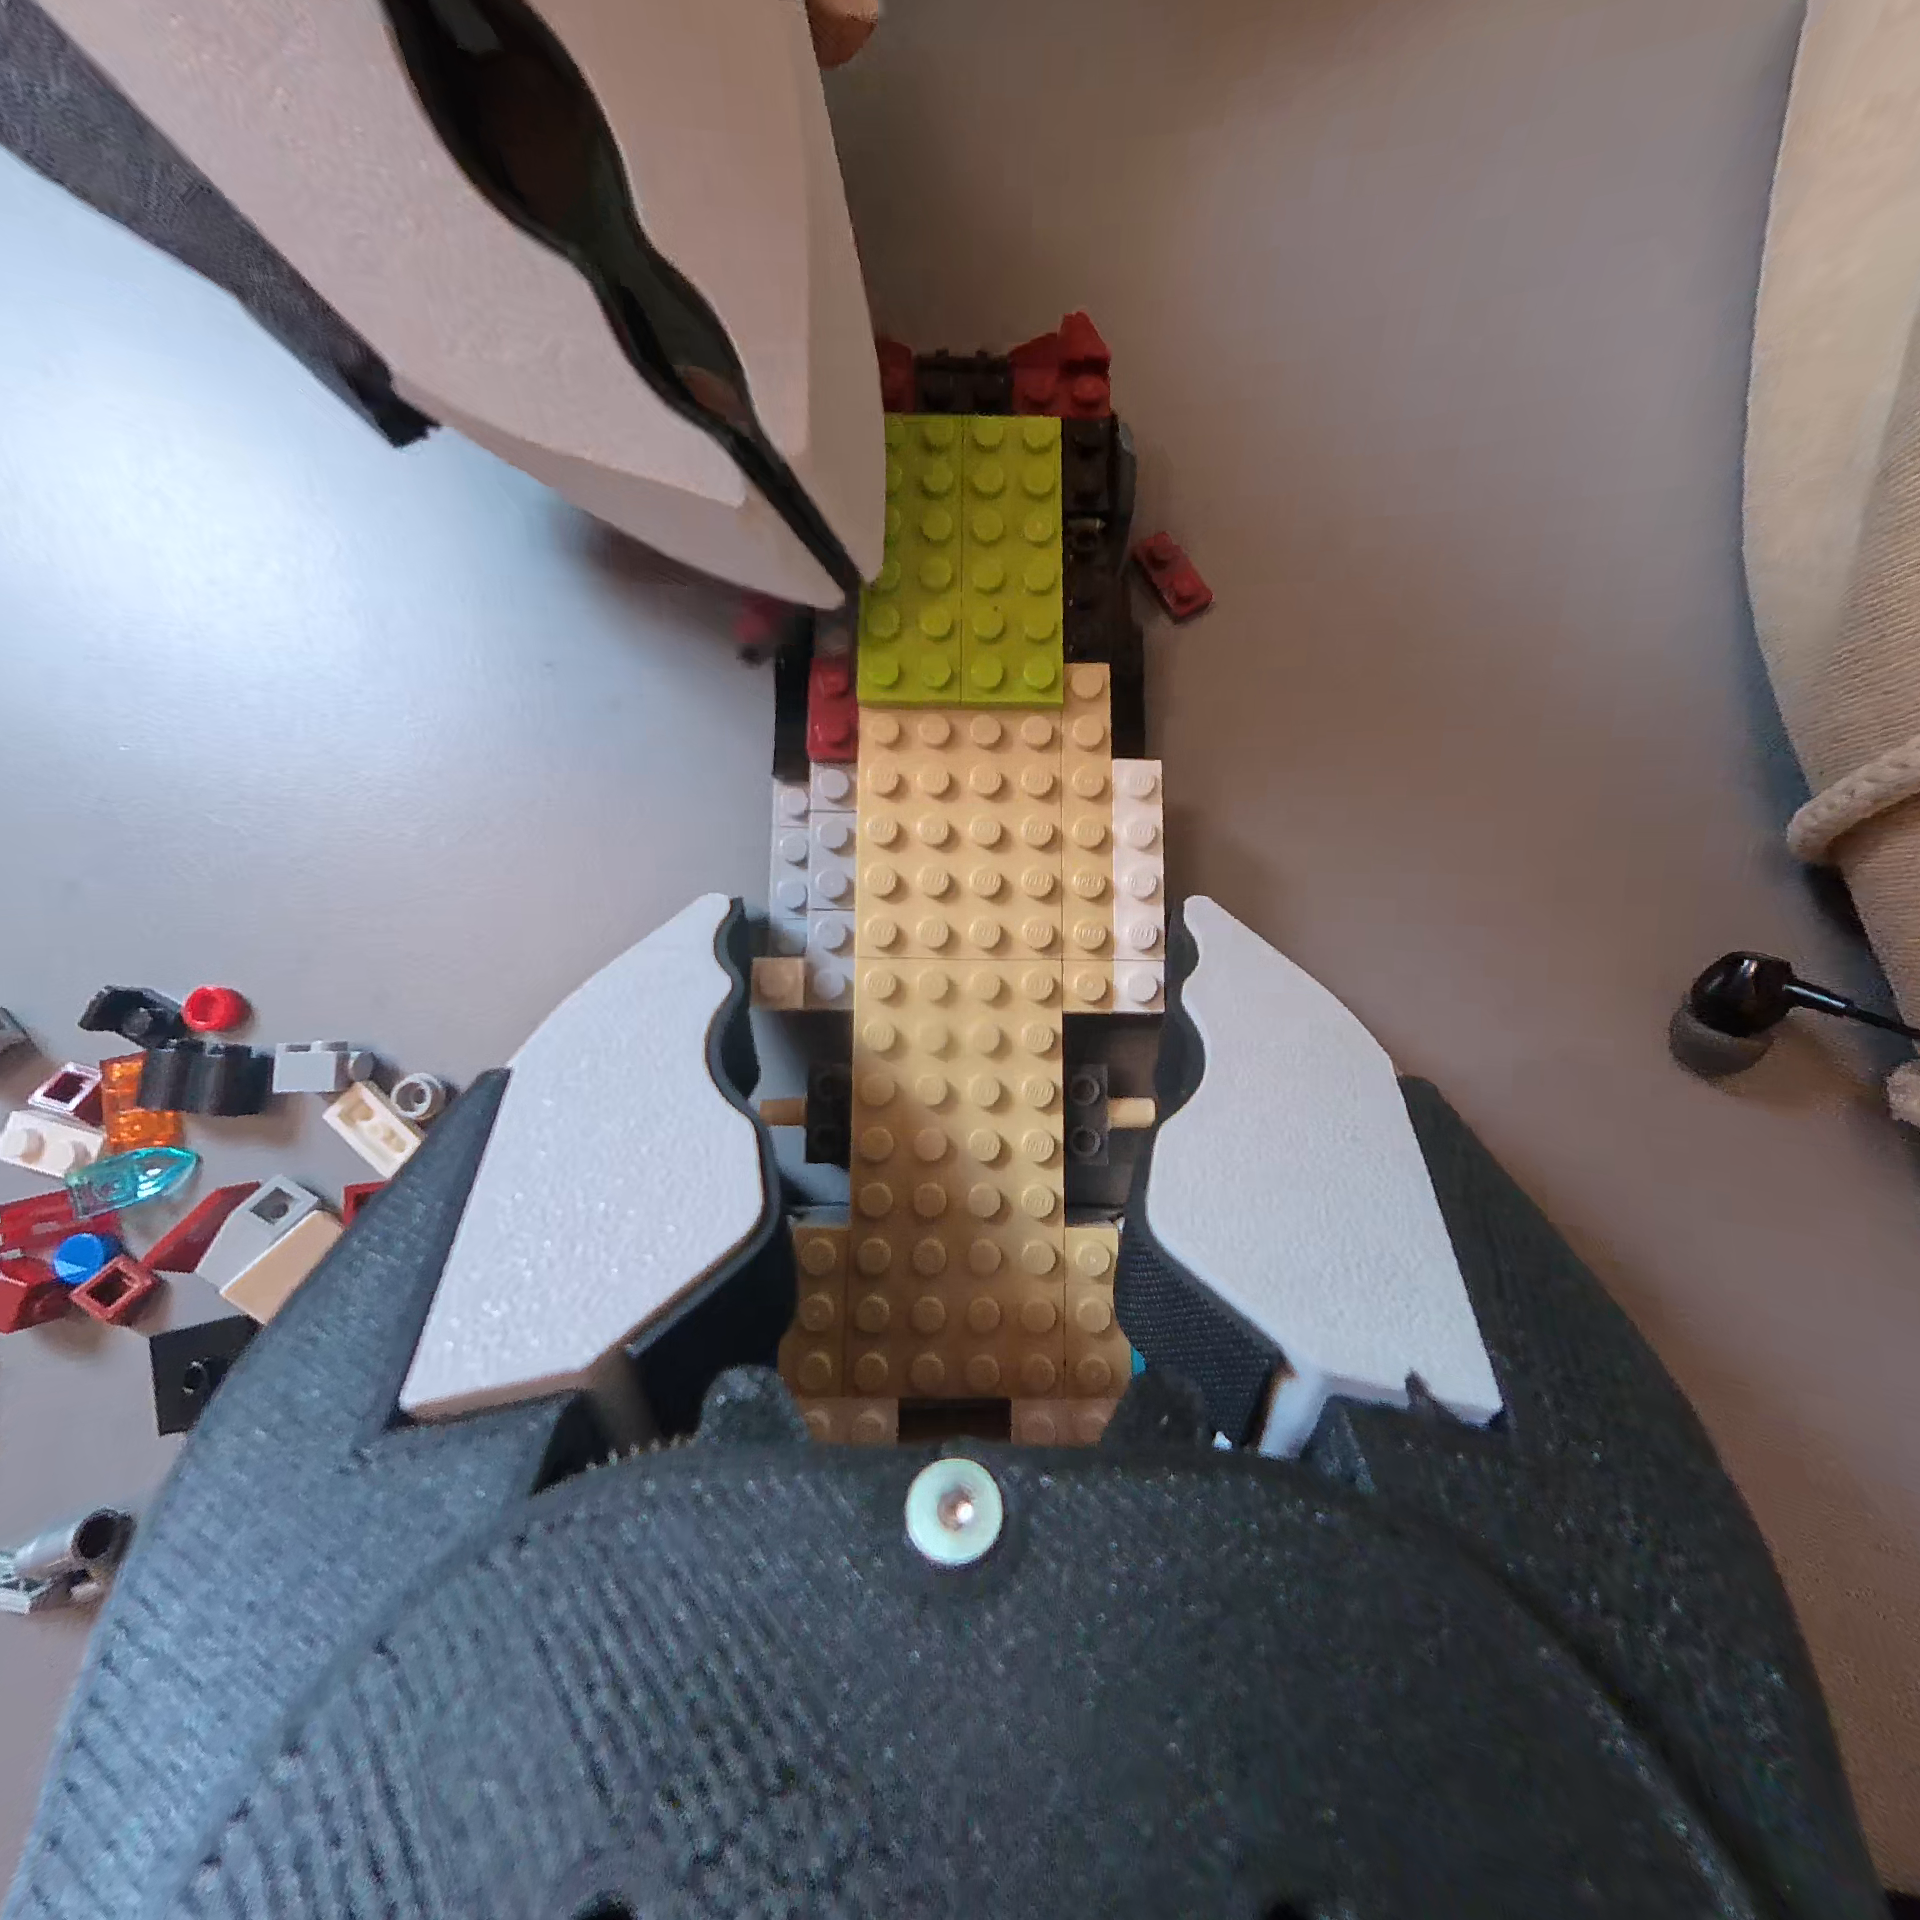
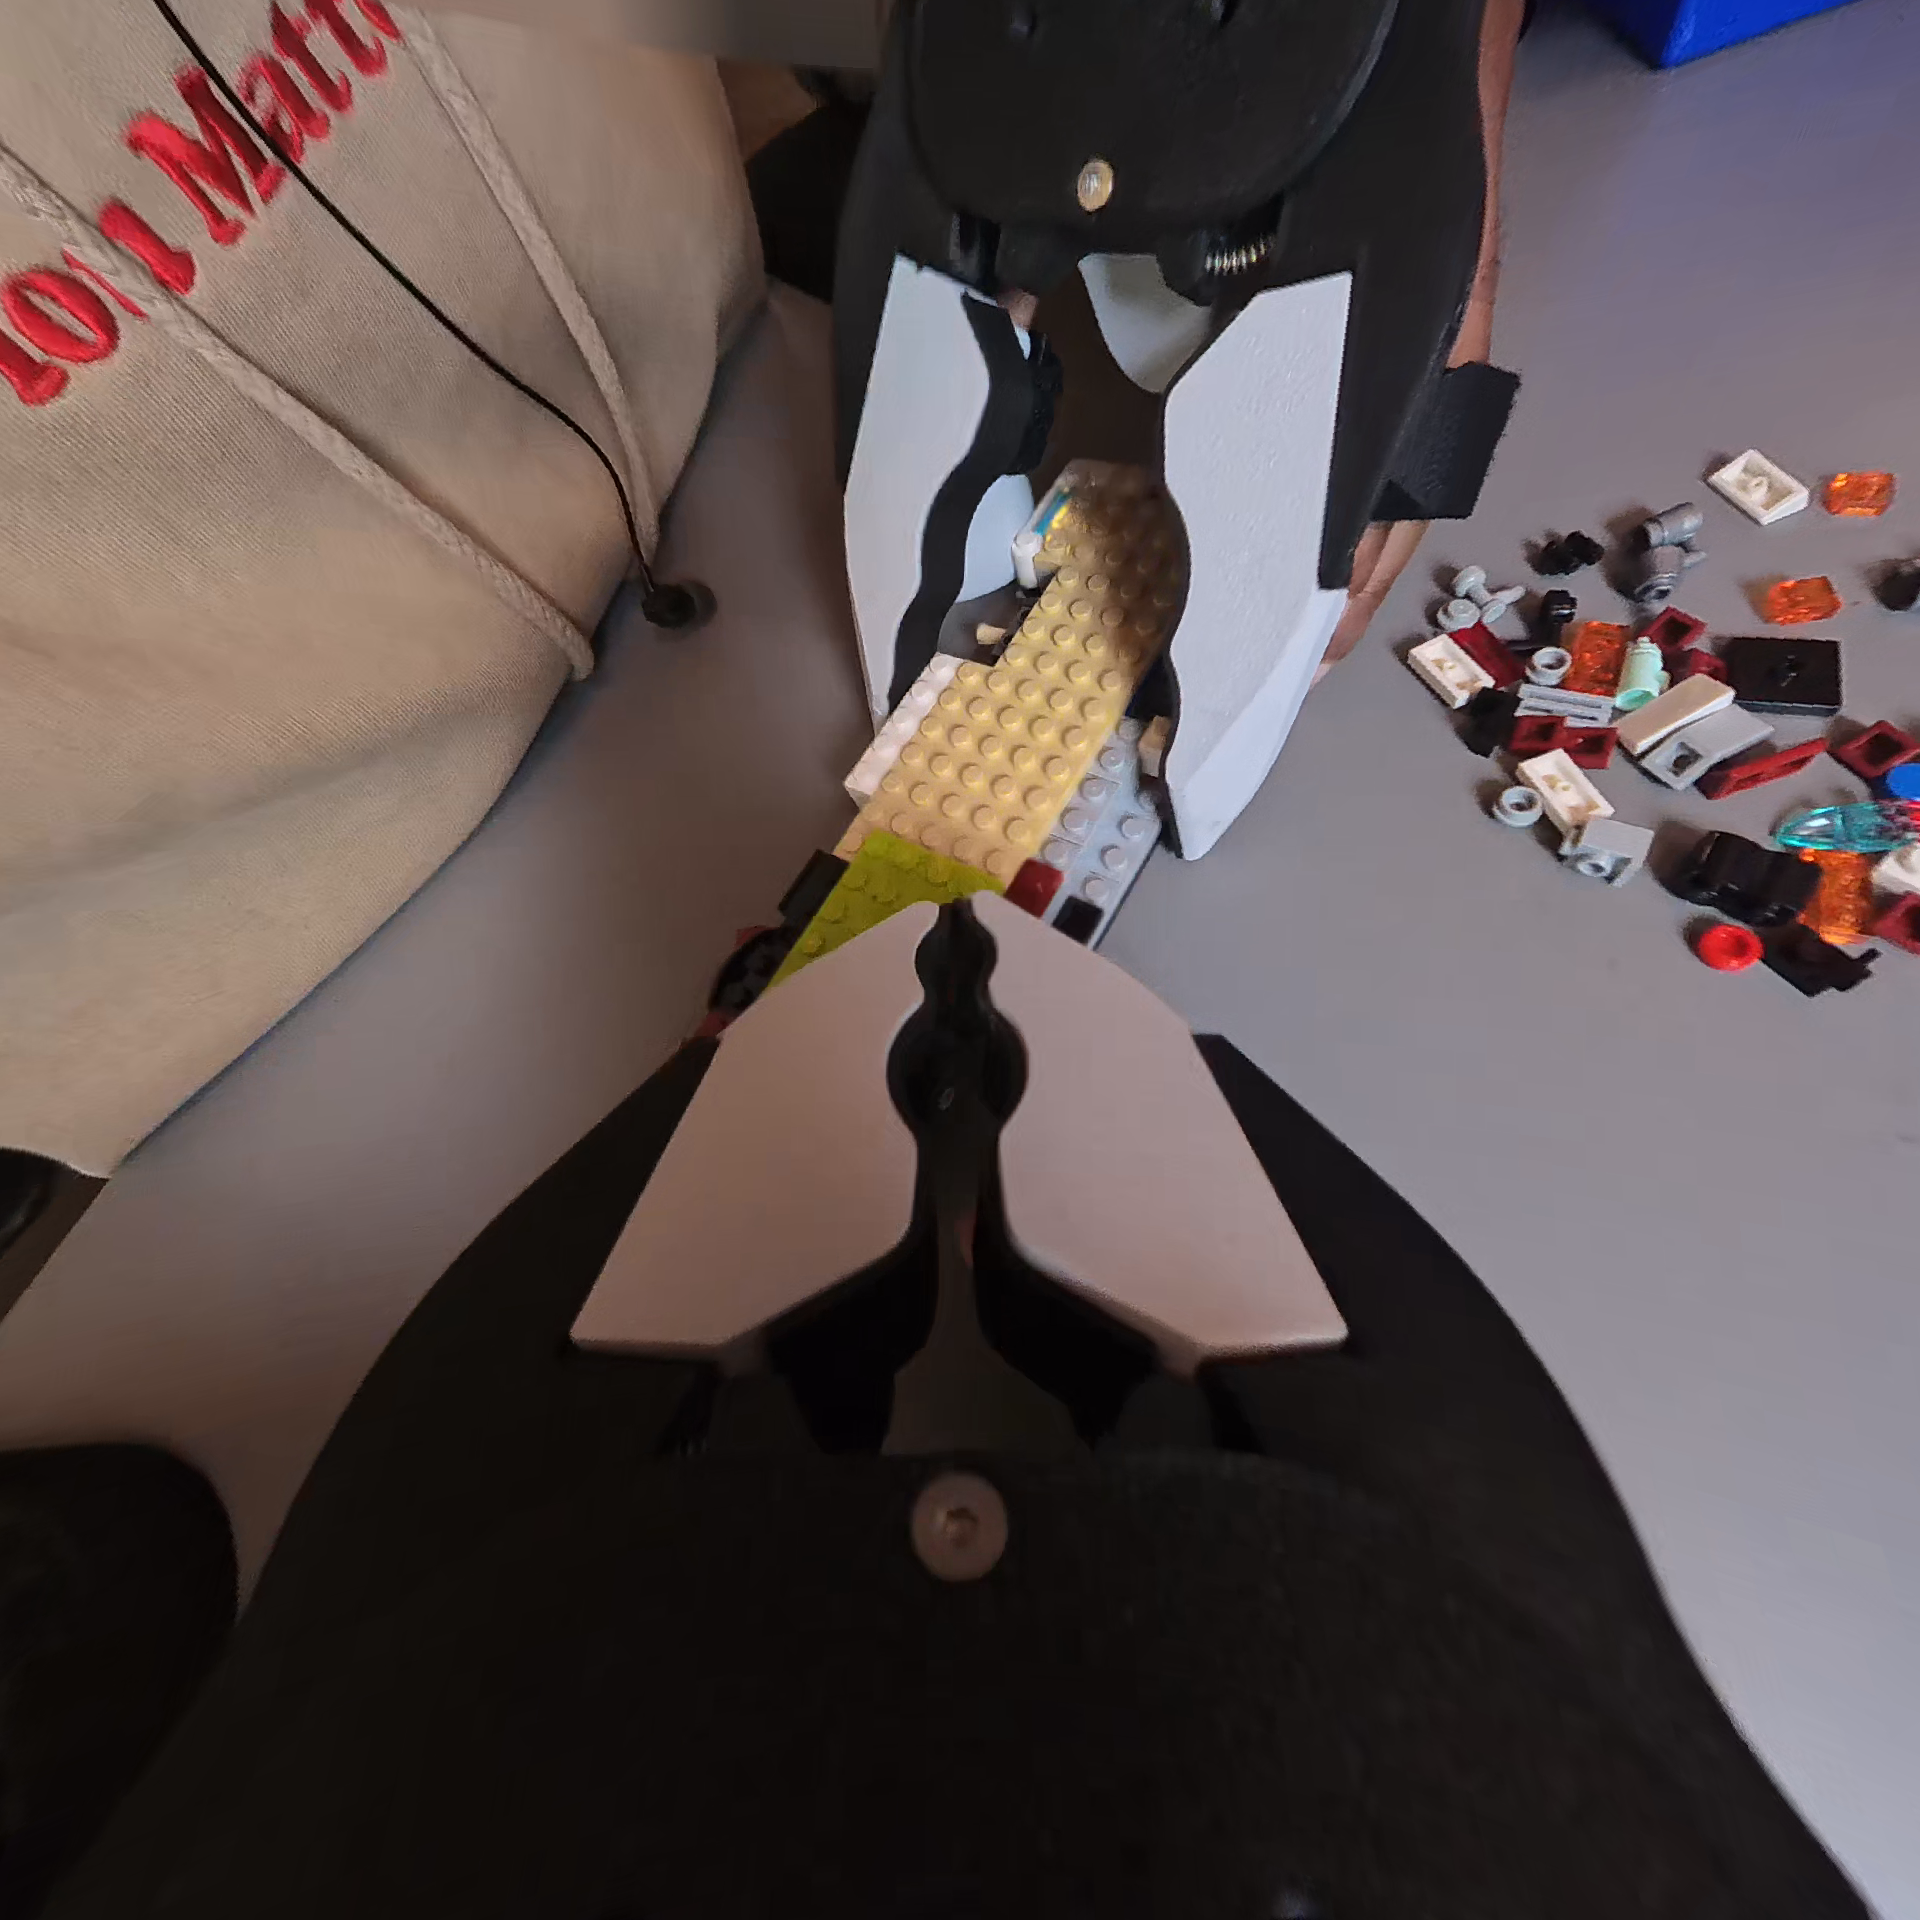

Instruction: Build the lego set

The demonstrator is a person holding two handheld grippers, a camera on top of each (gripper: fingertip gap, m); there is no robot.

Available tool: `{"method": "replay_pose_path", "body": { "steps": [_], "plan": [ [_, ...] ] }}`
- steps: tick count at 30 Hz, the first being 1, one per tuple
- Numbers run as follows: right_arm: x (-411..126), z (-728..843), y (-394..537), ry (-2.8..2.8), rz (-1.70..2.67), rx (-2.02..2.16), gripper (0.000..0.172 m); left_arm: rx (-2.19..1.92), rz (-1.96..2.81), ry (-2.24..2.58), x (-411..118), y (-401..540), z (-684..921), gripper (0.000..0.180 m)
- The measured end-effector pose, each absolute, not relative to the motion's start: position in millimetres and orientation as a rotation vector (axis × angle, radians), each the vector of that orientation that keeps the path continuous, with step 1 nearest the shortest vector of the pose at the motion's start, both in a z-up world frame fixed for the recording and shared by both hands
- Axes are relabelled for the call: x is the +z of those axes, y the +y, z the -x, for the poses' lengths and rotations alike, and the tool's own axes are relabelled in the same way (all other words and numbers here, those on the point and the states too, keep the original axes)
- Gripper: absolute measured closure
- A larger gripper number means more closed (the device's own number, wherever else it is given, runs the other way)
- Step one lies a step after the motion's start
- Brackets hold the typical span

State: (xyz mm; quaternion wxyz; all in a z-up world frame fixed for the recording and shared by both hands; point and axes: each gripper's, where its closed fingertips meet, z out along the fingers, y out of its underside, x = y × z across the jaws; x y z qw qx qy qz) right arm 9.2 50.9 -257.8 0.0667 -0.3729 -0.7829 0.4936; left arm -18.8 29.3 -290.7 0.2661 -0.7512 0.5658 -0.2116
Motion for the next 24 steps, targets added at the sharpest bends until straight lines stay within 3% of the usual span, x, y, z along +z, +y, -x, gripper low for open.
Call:
{"method": "replay_pose_path", "body": {
  "steps": [13, 20, 23, 24],
  "plan": [
    [-242, 1, 89, -2.236, 1.252, 1.327, 0.164, -0.571, 2.028, 1.529, -290, 29, 19, 0.104],
    [-258, 21, 144, -2.243, 1.242, 0.867, 0.151, -0.640, 2.040, 1.509, -286, 25, 18, 0.100],
    [-282, 22, 149, -2.347, 1.272, 0.732, 0.153, -0.775, 2.009, 1.418, -266, 24, 17, 0.099],
    [-286, 21, 146, -2.373, 1.277, 0.725, 0.162, -0.823, 1.992, 1.348, -256, 28, 18, 0.102]
  ]
}}
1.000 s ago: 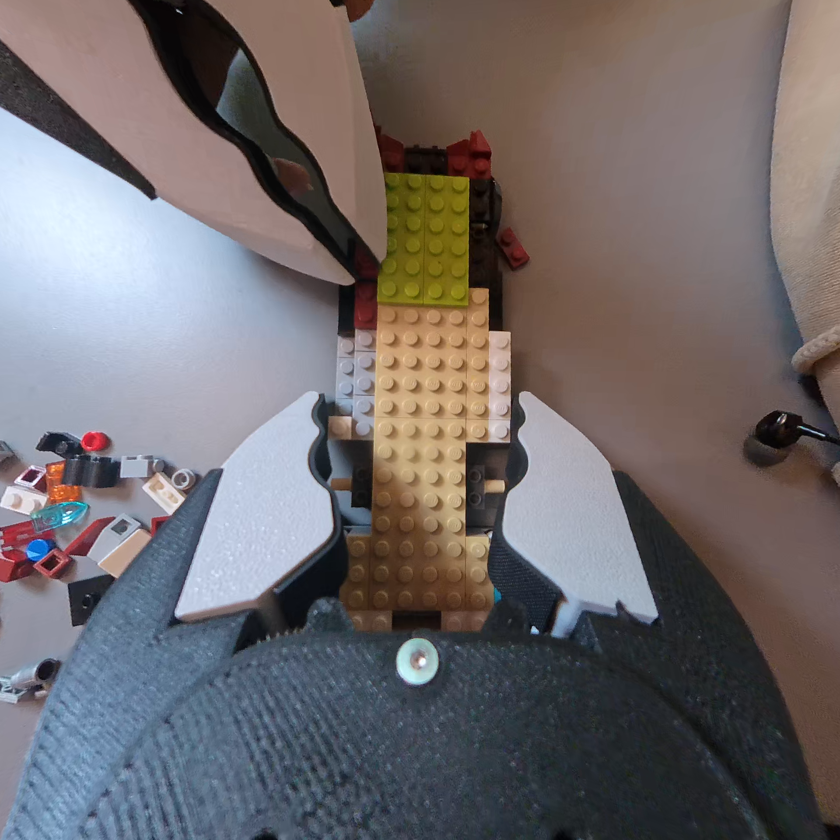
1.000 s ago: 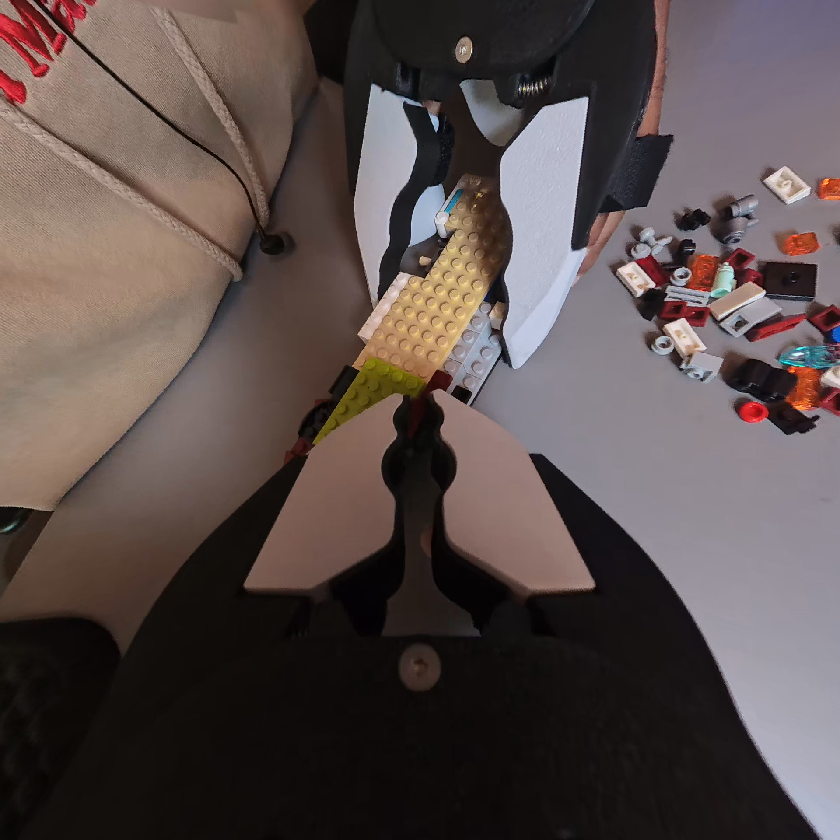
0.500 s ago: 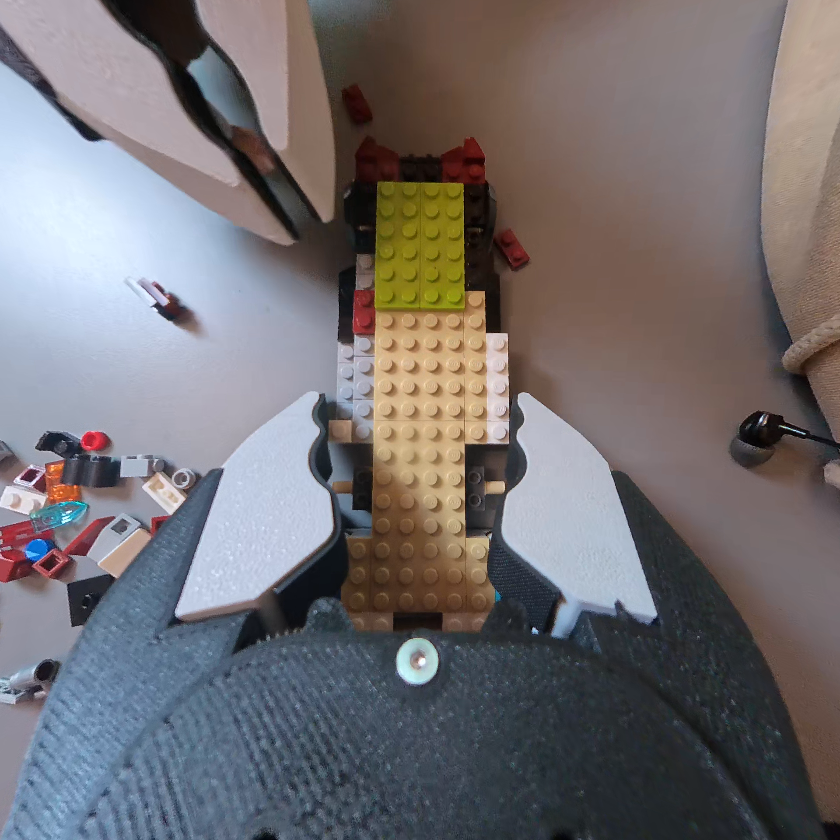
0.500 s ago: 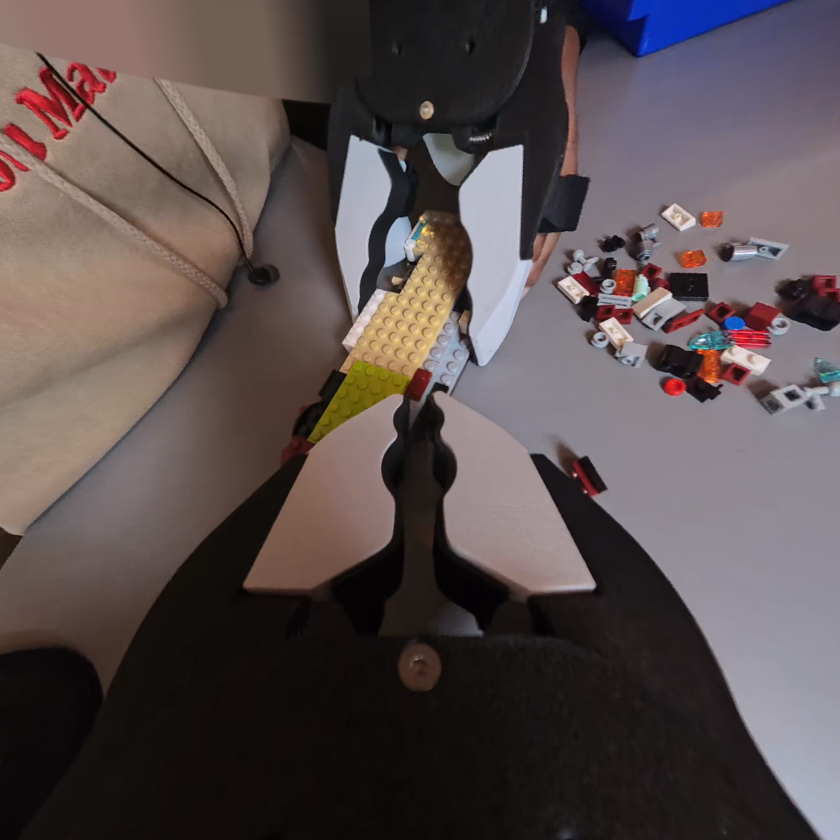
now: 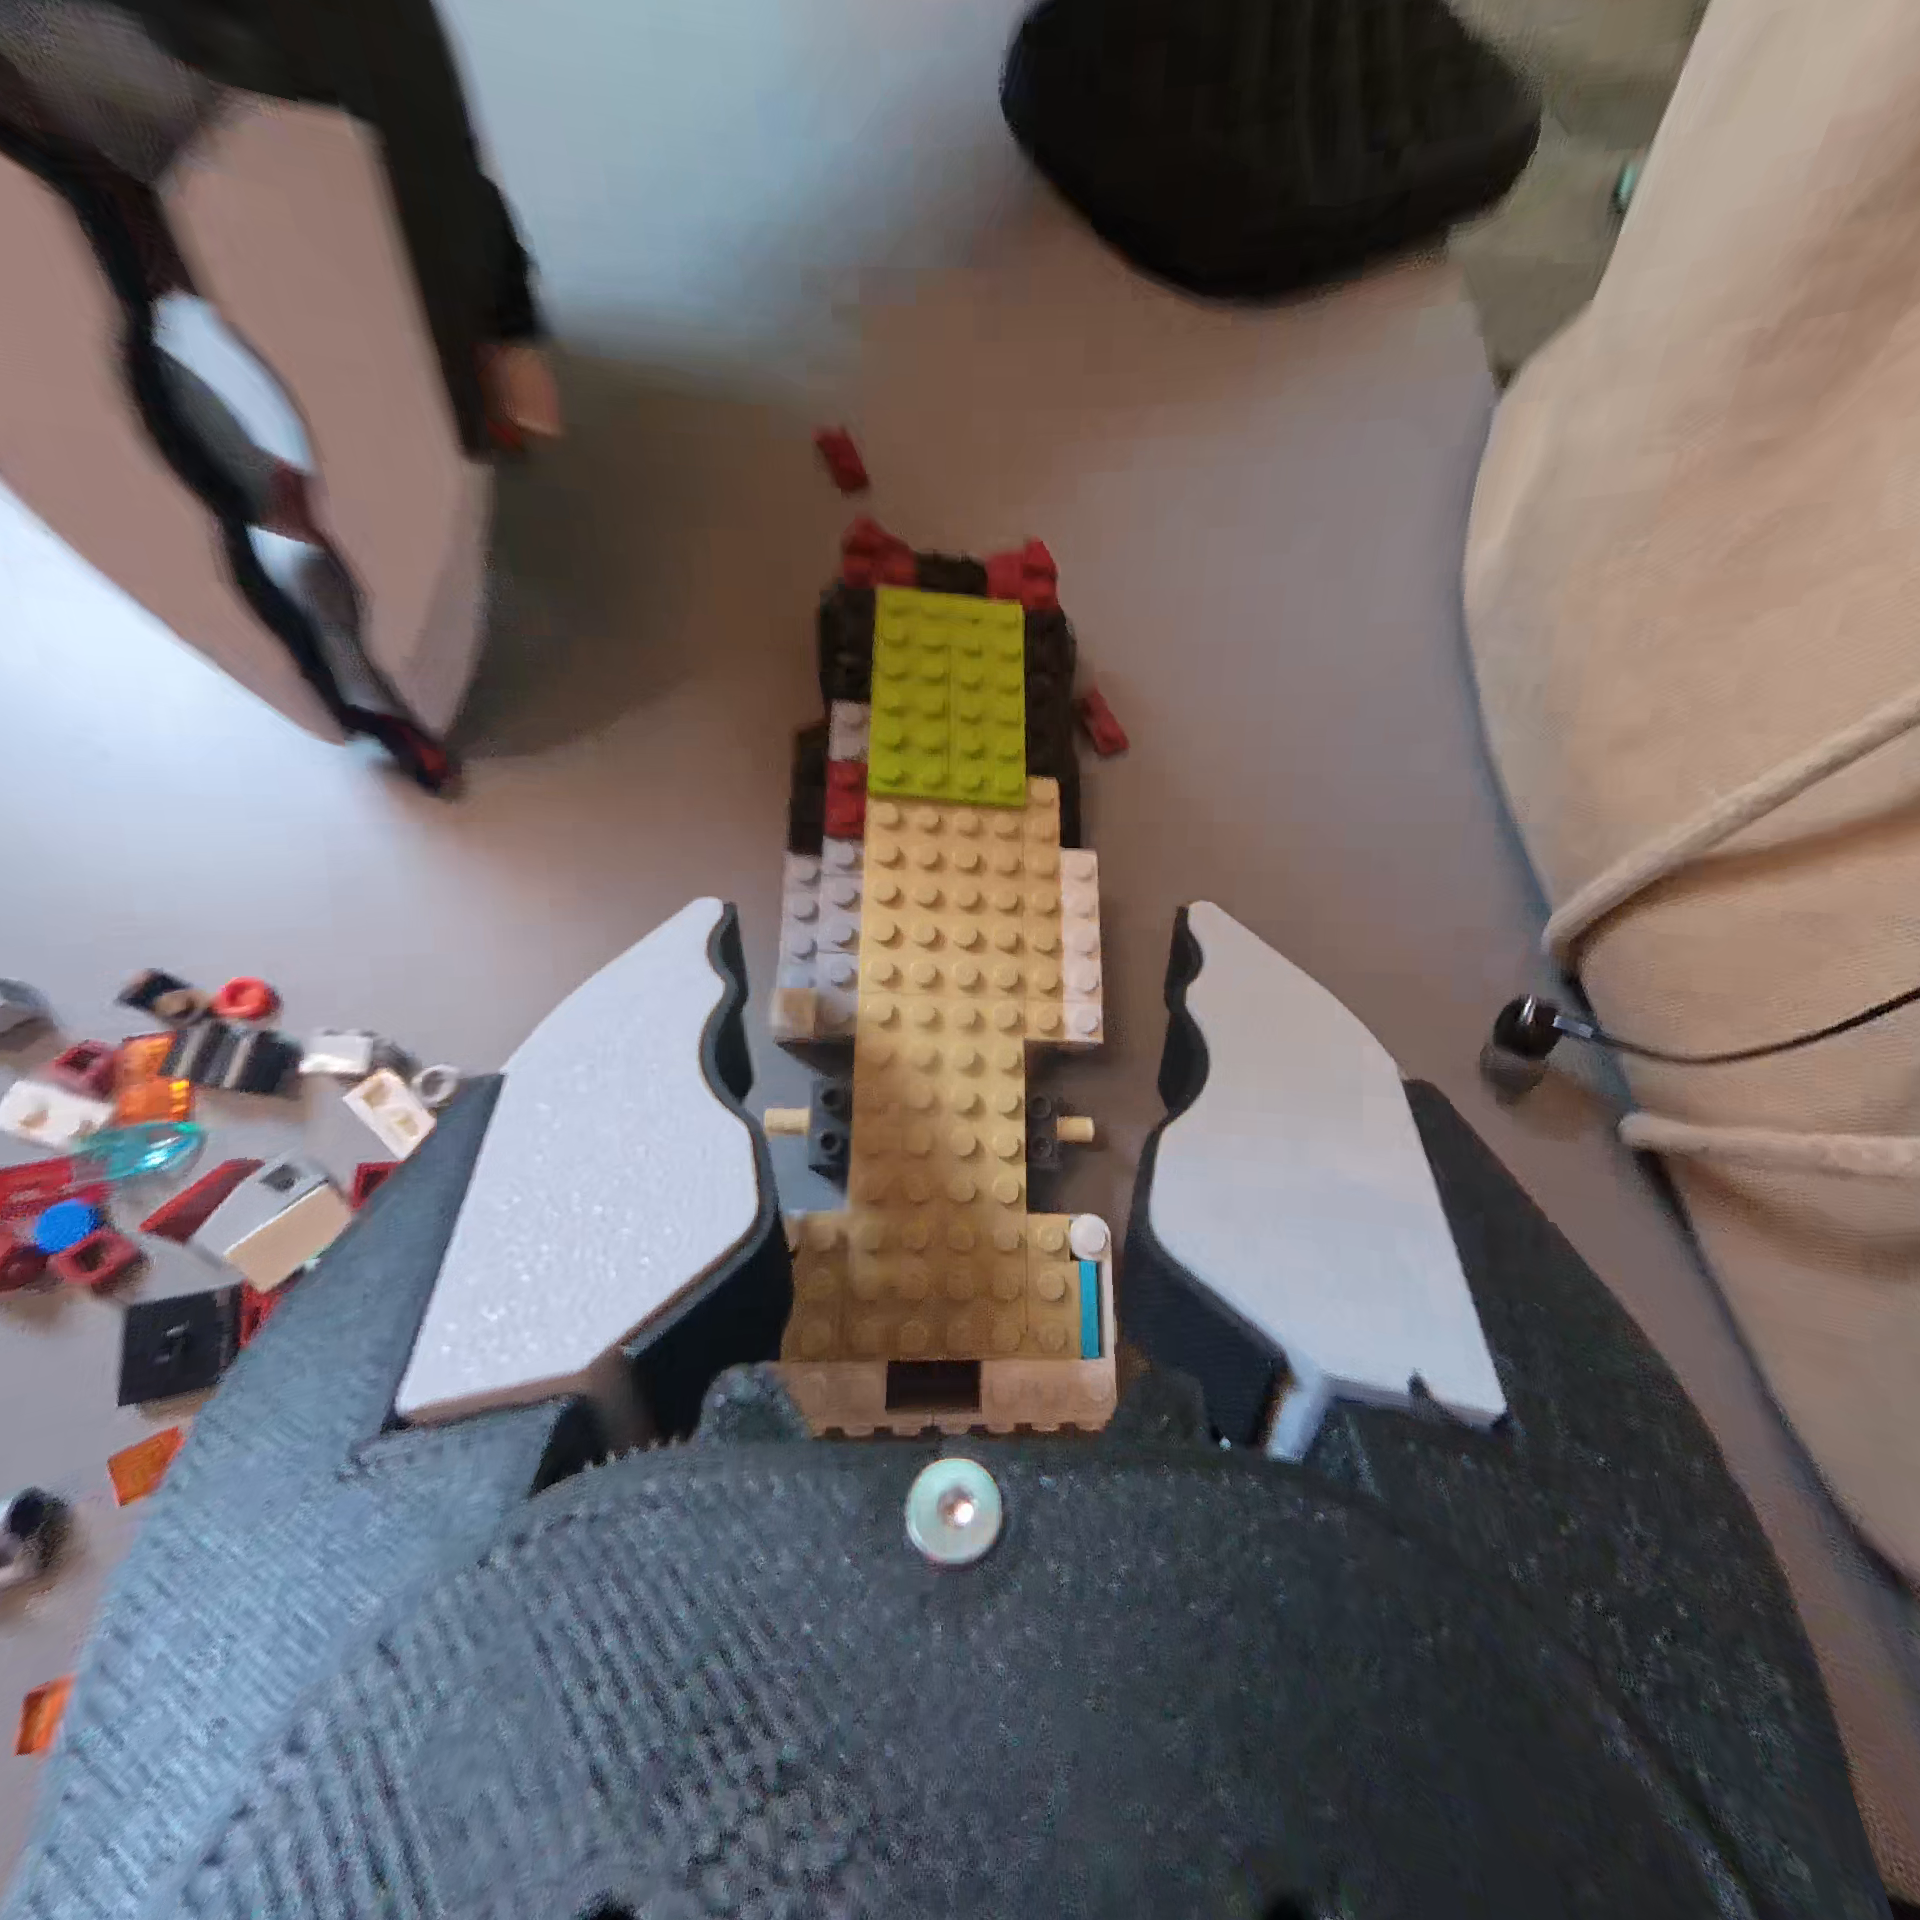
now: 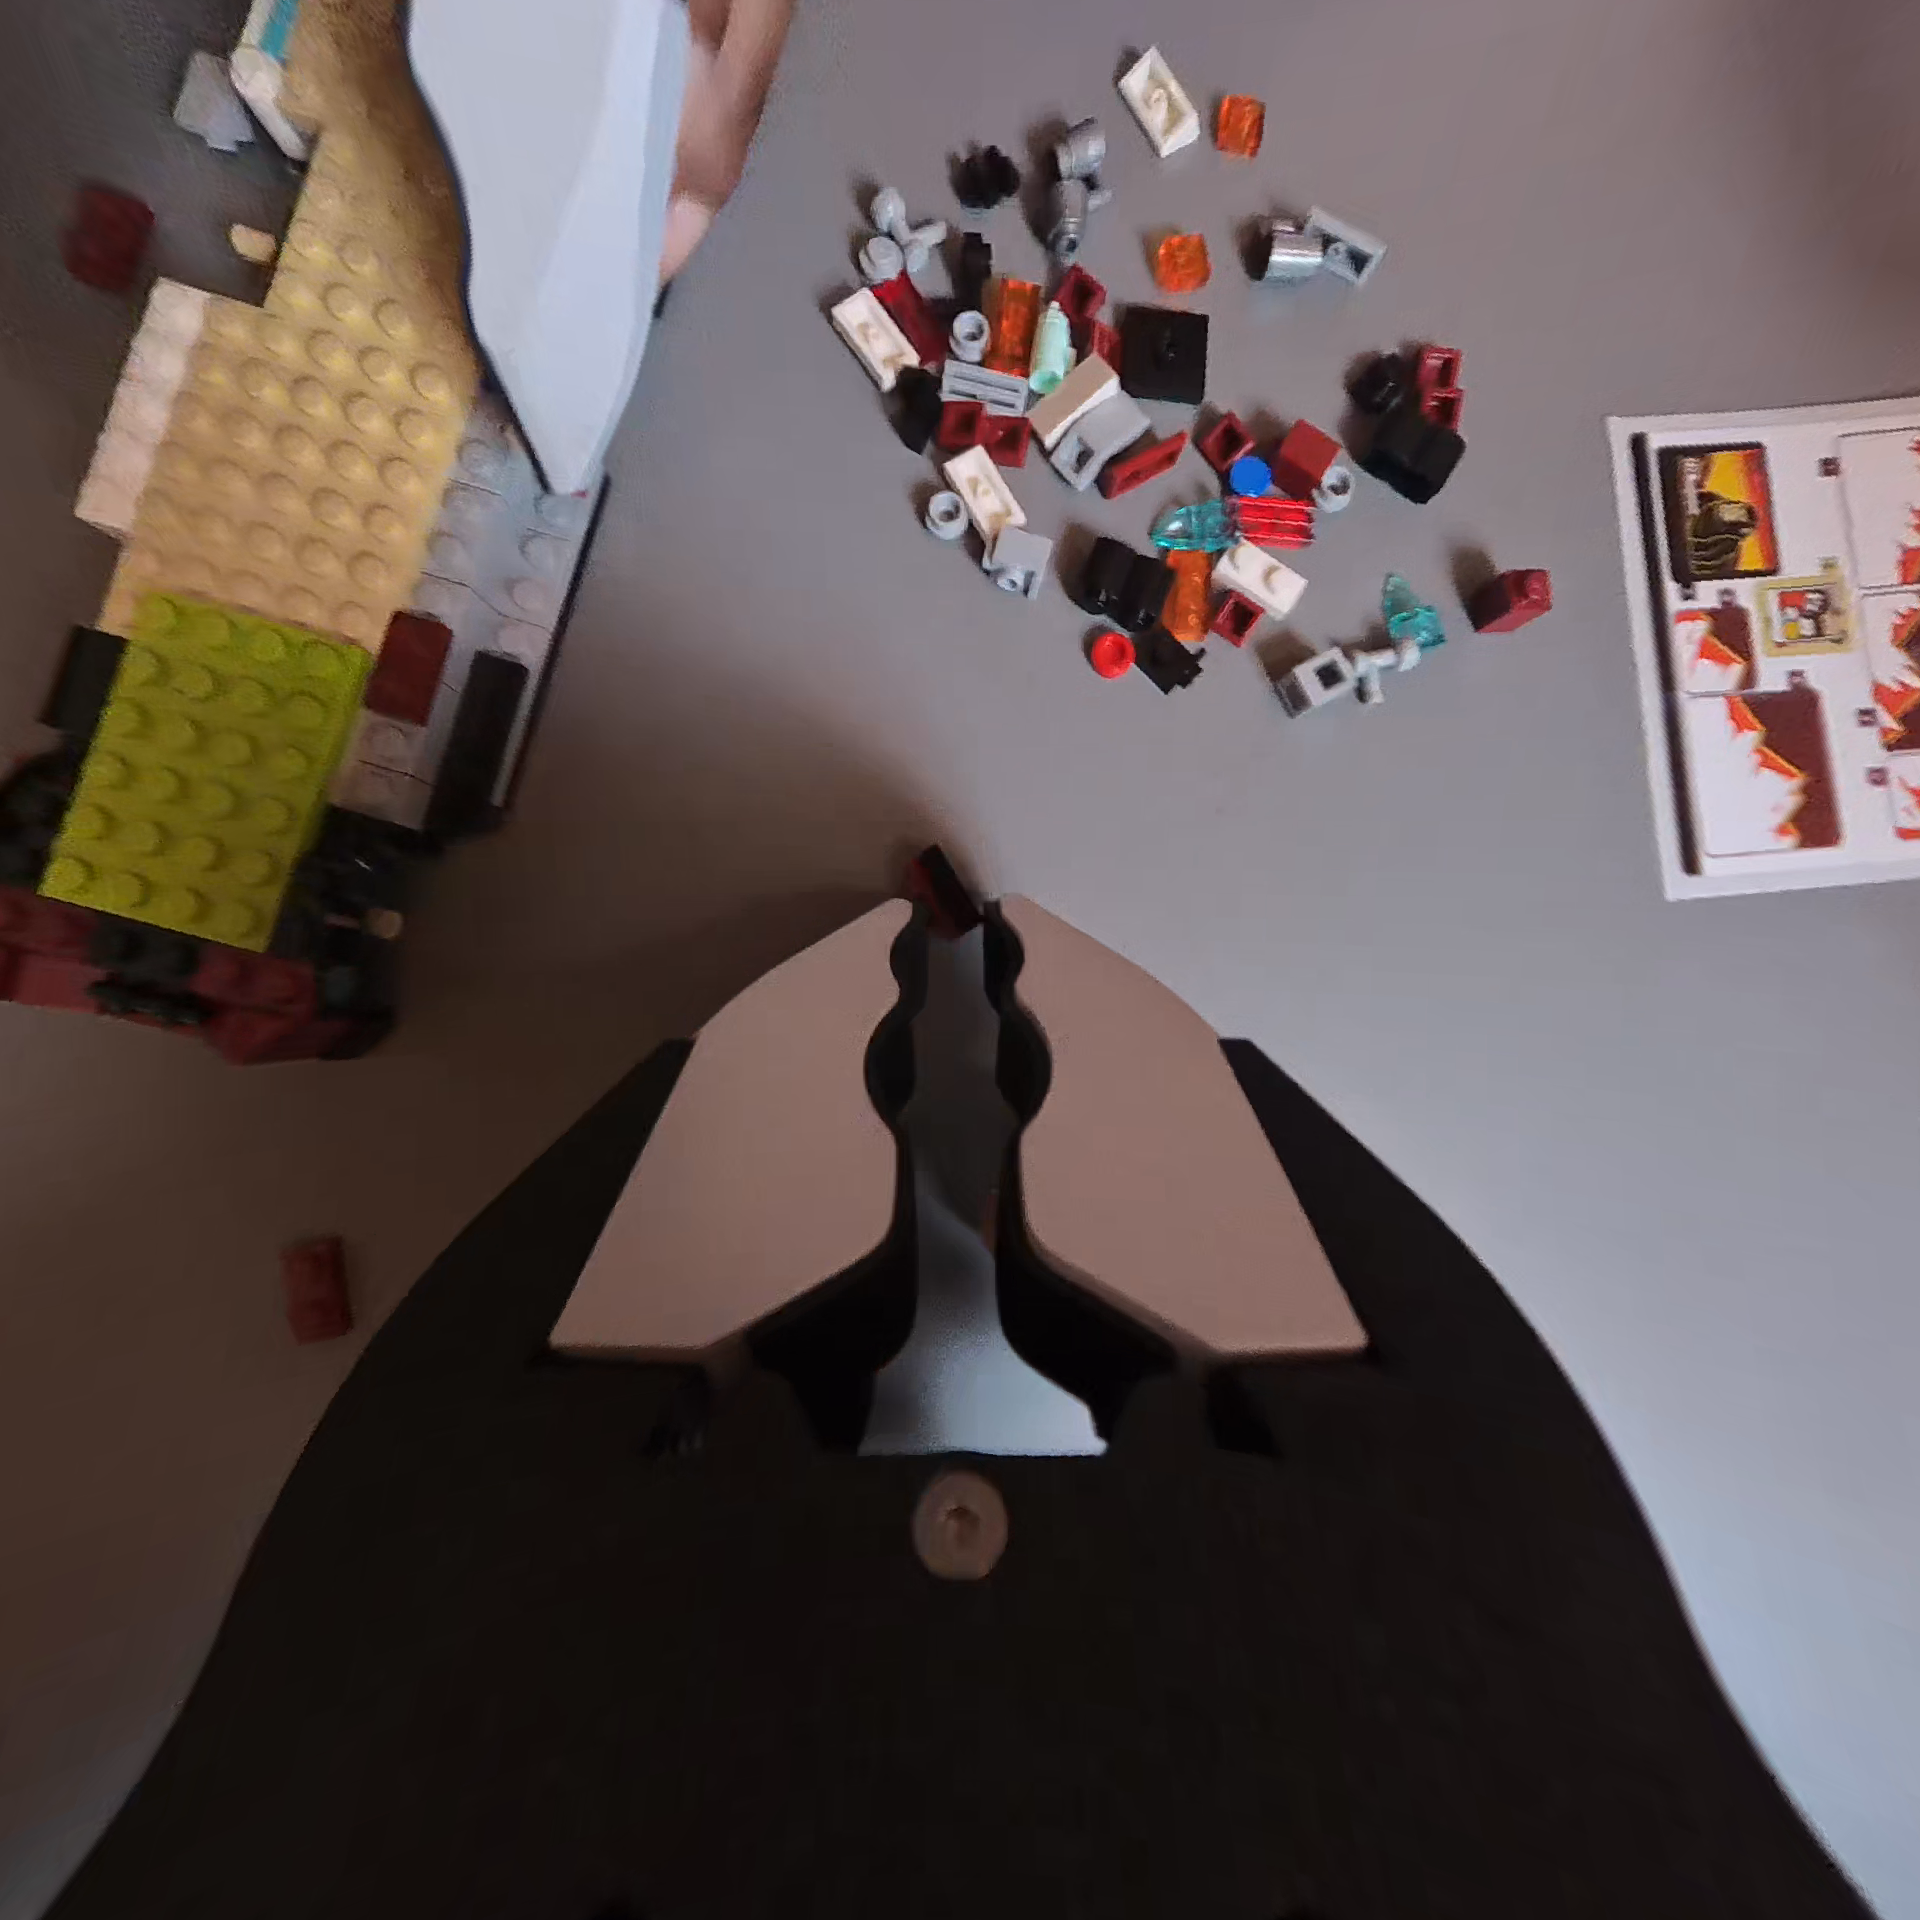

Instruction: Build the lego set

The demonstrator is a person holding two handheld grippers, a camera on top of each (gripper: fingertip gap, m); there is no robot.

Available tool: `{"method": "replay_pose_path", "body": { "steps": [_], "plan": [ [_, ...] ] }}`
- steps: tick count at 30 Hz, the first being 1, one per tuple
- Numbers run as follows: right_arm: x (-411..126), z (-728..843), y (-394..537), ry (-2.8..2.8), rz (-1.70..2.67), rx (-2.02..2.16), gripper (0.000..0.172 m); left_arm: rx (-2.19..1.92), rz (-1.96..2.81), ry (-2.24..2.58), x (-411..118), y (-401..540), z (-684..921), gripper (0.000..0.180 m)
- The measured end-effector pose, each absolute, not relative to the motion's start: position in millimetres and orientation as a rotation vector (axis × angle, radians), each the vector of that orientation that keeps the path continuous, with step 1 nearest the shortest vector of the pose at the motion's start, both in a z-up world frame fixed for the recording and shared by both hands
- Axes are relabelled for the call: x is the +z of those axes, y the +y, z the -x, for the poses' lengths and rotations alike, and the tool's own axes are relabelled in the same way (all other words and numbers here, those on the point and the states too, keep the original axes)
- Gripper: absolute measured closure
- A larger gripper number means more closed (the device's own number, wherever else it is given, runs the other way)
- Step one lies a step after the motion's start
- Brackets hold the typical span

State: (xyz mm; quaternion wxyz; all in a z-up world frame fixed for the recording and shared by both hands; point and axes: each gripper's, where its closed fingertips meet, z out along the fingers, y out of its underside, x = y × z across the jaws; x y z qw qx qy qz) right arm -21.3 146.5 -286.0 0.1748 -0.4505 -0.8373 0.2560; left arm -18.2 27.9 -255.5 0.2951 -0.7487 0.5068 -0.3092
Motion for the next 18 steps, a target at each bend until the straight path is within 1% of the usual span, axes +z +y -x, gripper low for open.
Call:
{"method": "replay_pose_path", "body": {
  "steps": [2, 4, 7, 8, 11, 14, 16, 18],
  "plan": [
    [-276, 24, 134, -2.358, 1.252, 0.800, 0.162, -0.928, 1.965, 1.161, -235, 41, 24, 0.112],
    [-254, 29, 121, -2.298, 1.146, 0.800, 0.162, -1.047, 1.947, 0.941, -218, 56, 31, 0.124],
    [-223, 31, 95, -2.271, 0.937, 0.669, 0.162, -1.266, 1.907, 0.686, -198, 69, 35, 0.136],
    [-213, 32, 86, -2.265, 0.876, 0.621, 0.162, -1.317, 1.903, 0.626, -194, 71, 35, 0.143],
    [-193, 32, 67, -2.263, 0.718, 0.426, 0.162, -1.422, 1.891, 0.595, -187, 64, 28, 0.148],
    [-179, 30, 55, -2.271, 0.628, 0.278, 0.162, -1.413, 1.890, 0.654, -184, 52, 19, 0.152],
    [-174, 27, 48, -2.288, 0.583, 0.197, 0.162, -1.417, 1.865, 0.670, -177, 46, 14, 0.162],
    [-171, 24, 44, -2.305, 0.555, 0.118, 0.162, -1.407, 1.853, 0.698, -173, 41, 11, 0.164]
  ]
}}
